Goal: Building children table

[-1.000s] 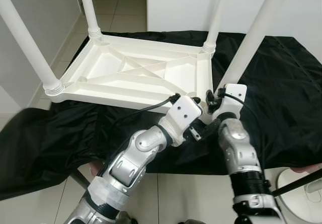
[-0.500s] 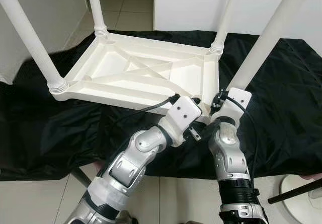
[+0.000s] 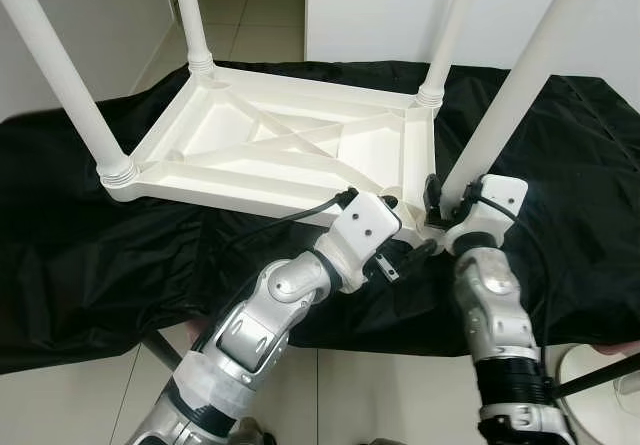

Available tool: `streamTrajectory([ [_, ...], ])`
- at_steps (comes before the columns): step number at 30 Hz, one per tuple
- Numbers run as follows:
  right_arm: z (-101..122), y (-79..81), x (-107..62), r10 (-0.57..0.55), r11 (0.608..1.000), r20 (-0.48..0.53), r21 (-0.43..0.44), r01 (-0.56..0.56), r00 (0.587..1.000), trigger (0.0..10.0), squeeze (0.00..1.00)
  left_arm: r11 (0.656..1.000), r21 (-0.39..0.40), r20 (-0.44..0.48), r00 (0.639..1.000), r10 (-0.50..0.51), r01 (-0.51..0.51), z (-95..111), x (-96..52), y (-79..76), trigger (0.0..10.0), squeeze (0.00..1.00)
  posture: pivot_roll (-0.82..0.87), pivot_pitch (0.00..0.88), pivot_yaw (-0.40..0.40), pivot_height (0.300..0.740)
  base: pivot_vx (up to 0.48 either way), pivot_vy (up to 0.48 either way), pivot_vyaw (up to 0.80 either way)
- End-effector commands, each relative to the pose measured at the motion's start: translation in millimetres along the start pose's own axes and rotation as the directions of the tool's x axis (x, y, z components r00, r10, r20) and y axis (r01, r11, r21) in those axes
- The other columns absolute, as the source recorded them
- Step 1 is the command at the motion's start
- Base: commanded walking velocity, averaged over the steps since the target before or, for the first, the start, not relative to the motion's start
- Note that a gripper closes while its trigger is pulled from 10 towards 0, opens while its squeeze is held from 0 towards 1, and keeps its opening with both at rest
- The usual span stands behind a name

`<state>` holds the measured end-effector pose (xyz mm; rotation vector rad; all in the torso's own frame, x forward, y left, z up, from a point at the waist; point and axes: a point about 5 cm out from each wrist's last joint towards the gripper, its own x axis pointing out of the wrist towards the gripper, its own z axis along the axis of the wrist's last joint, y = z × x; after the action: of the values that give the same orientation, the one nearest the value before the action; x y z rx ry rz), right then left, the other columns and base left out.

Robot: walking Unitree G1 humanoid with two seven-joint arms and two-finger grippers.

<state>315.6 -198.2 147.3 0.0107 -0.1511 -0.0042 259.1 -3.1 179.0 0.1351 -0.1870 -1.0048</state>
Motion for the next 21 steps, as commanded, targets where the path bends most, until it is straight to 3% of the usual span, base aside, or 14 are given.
streamTrajectory([
  [1, -5, -2.4, -1.1, 0.037, 0.999, -0.019, 0.006, -0.036, 0.999, 10.0, 0.00, 0.999, 0.008, -0.009, 0.999, -0.047, 0.047, 1, -0.2, -2.6, 10.0, 0.00, -0.03, 0.000, 0.026, 0.740, 0.000, 0.000, 0.00],
  [2, -6, -4.3, -0.4, 0.111, 0.994, -0.023, -0.019, -0.111, 0.994, 10.0, 0.00, 0.999, 0.009, -0.012, 0.999, -0.045, 0.045, 1, -0.3, -2.4, 10.0, 0.00, -0.03, 0.000, 0.031, 0.740, 0.000, 0.000, 0.00],
  [9, -8, -8.3, 1.7, 0.263, 0.963, -0.049, -0.054, -0.265, 0.964, 10.0, 0.00, 0.999, 0.003, -0.023, 0.999, -0.042, 0.042, 1, -0.2, -1.7, 10.0, 0.00, -0.03, 0.000, 0.037, 0.740, 0.000, 0.000, 0.00],
  [10, -9, -6.5, 3.5, 0.399, 0.911, -0.077, -0.079, -0.405, 0.914, 10.0, 0.00, 0.999, -0.013, -0.041, 0.998, -0.038, 0.037, 0, 0.5, -1.1, 10.0, 0.00, -0.03, 0.000, 0.041, 0.740, 0.000, 0.000, 0.00],
  [11, -9, -6.0, 4.8, 0.439, 0.891, -0.089, -0.088, -0.446, 0.894, 10.0, 0.00, 0.999, -0.021, -0.050, 0.998, -0.038, 0.037, -1, 0.9, -0.8, 10.0, 0.00, -0.03, 0.000, 0.045, 0.740, 0.000, 0.000, 0.00],
  [21, -3, -11.5, 22.1, 0.504, 0.841, -0.125, -0.157, -0.518, 0.855, 10.0, 0.00, 0.994, -0.079, -0.137, 0.987, -0.082, 0.072, -12, 0.4, -4.9, 10.0, 0.00, -0.03, 0.000, 0.042, 0.740, 0.000, 0.000, 0.00],
])
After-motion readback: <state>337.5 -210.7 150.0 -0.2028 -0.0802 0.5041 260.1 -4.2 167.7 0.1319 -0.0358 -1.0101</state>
